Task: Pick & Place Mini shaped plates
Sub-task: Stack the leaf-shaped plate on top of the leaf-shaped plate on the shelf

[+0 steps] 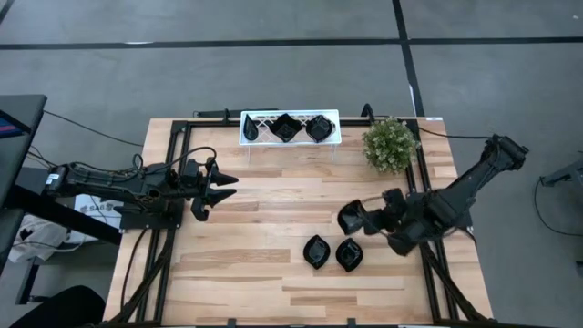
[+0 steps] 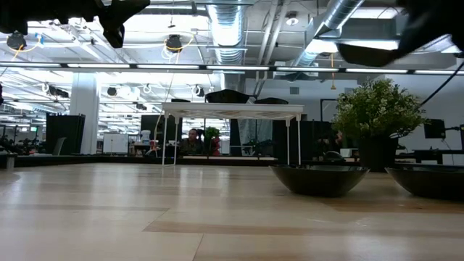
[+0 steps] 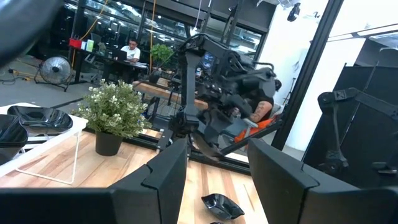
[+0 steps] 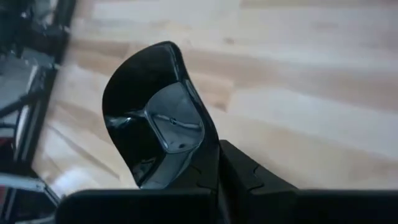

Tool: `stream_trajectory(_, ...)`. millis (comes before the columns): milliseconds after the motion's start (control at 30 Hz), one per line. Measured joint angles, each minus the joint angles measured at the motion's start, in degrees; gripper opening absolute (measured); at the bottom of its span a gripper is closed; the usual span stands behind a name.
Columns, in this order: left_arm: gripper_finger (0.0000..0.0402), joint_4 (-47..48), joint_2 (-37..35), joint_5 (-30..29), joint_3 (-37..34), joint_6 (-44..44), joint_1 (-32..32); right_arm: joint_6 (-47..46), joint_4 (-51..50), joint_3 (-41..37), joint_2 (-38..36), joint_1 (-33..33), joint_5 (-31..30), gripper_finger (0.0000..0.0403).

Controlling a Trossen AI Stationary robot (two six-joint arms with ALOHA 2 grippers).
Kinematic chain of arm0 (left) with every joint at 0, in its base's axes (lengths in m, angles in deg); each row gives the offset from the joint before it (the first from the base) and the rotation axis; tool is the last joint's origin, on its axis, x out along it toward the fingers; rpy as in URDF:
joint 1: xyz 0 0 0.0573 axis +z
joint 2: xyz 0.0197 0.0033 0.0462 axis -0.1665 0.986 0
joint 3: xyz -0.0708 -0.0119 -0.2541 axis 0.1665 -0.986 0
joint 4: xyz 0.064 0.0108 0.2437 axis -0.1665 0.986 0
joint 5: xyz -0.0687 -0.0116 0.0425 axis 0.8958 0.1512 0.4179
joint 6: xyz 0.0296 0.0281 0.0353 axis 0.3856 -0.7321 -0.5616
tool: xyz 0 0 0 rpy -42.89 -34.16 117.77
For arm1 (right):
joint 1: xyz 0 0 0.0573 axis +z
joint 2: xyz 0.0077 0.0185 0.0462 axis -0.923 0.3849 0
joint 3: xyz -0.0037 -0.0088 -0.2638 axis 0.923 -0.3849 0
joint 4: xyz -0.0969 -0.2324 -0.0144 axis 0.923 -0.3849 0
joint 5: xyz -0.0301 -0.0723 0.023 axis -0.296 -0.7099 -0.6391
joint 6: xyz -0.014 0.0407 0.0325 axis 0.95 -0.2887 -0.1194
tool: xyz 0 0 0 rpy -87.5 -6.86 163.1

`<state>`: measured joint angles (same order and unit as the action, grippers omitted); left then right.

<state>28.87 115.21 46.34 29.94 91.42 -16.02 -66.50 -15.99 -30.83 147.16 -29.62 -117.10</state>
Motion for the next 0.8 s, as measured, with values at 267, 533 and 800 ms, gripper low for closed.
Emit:
stream_trajectory(267, 0.0173, 0.0, -0.01, -0.01, 0.0, 0.0, 0.0, 18.75, 12.02, 0.8, 0.0, -15.25, 0.04, 0.0)
stream_trajectory(533, 0.0173, 0.0, -0.02, 0.0, 0.0, -0.2, 0.02, 33.99, 24.52, 0.8, 0.0, -31.47, 6.58, 0.0)
stream_trajectory(800, 0.0173, 0.0, -0.01, 0.37, 0.0, -2.0, 0.02, 43.4, 28.83, 0.8, 0.0, -49.14, 21.86, 0.0)
